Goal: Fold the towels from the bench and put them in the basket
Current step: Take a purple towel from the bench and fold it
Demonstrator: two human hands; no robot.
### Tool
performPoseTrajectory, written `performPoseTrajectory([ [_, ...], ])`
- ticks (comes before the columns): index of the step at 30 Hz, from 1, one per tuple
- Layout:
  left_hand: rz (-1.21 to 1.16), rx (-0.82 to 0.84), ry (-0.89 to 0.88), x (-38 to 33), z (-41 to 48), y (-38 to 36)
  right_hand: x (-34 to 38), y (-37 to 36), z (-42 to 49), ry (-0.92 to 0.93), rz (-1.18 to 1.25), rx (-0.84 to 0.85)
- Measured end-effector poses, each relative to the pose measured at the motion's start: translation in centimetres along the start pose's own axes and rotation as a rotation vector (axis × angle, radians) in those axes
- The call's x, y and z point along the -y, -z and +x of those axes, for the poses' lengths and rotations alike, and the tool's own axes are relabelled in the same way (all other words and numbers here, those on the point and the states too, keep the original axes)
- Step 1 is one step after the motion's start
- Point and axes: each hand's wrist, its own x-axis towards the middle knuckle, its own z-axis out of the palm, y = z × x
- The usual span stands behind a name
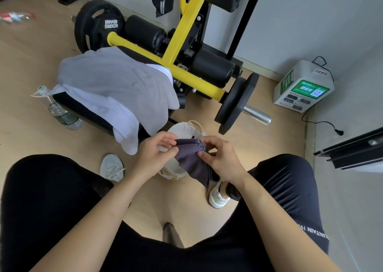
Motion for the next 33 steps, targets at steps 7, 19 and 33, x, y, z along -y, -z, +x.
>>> performPoseTrajectory([
  [7,0.354,0.249,-0.038,1.8,0.8,0.5,0.2,2.5,-0.2,0.018,0.238,0.118],
  [19,-0.209,0.030,0.106,1.2,1.3,0.0,-0.9,2.9,0.3,-0.062,0.186,0.058],
  [33,0.095,0.036,-0.042,1.4,1.3,0.0,0.5,0.8,-0.4,-0.075,-0.019,0.296],
])
